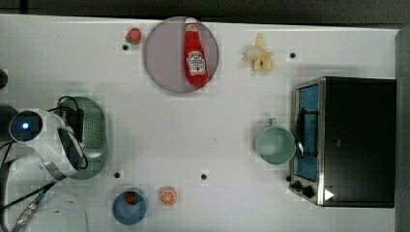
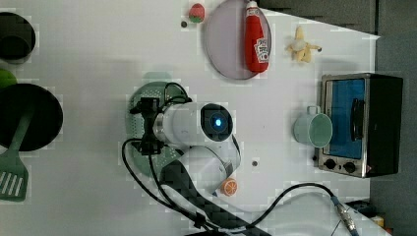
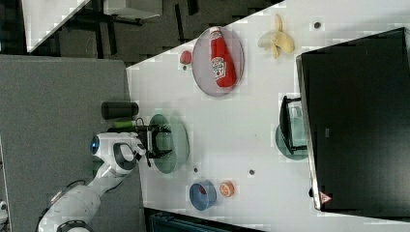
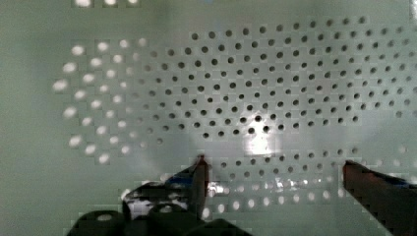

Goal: Drag strainer right to left.

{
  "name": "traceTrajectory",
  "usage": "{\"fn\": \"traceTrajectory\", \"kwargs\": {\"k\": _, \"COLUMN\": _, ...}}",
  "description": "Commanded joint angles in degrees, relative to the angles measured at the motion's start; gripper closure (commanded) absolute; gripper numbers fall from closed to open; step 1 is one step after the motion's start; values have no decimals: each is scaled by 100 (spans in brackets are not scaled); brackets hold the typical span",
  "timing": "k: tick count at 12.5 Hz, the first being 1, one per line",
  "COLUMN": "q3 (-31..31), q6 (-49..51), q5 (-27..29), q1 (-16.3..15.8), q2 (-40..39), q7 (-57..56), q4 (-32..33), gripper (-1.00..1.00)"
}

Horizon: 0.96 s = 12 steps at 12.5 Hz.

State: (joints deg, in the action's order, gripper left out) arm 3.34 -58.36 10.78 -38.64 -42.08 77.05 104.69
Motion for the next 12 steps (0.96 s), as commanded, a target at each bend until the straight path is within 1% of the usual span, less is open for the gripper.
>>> {"fn": "traceTrajectory", "kwargs": {"k": 1, "q3": -68, "q6": 101, "q5": -9, "q1": -39, "q2": 227, "q7": 96, "q4": 1, "gripper": -100}}
{"fn": "traceTrajectory", "kwargs": {"k": 3, "q3": -236, "q6": 639, "q5": -14, "q1": -35, "q2": 568, "q7": -485, "q4": 22, "gripper": -100}}
{"fn": "traceTrajectory", "kwargs": {"k": 6, "q3": -720, "q6": 1658, "q5": -32, "q1": -22, "q2": 1435, "q7": -1599, "q4": 34, "gripper": -100}}
{"fn": "traceTrajectory", "kwargs": {"k": 8, "q3": -1237, "q6": 2309, "q5": -49, "q1": 3, "q2": 2123, "q7": -2436, "q4": 38, "gripper": -100}}
{"fn": "traceTrajectory", "kwargs": {"k": 12, "q3": -2534, "q6": 3646, "q5": -417, "q1": 127, "q2": 3561, "q7": -4810, "q4": -12, "gripper": -100}}
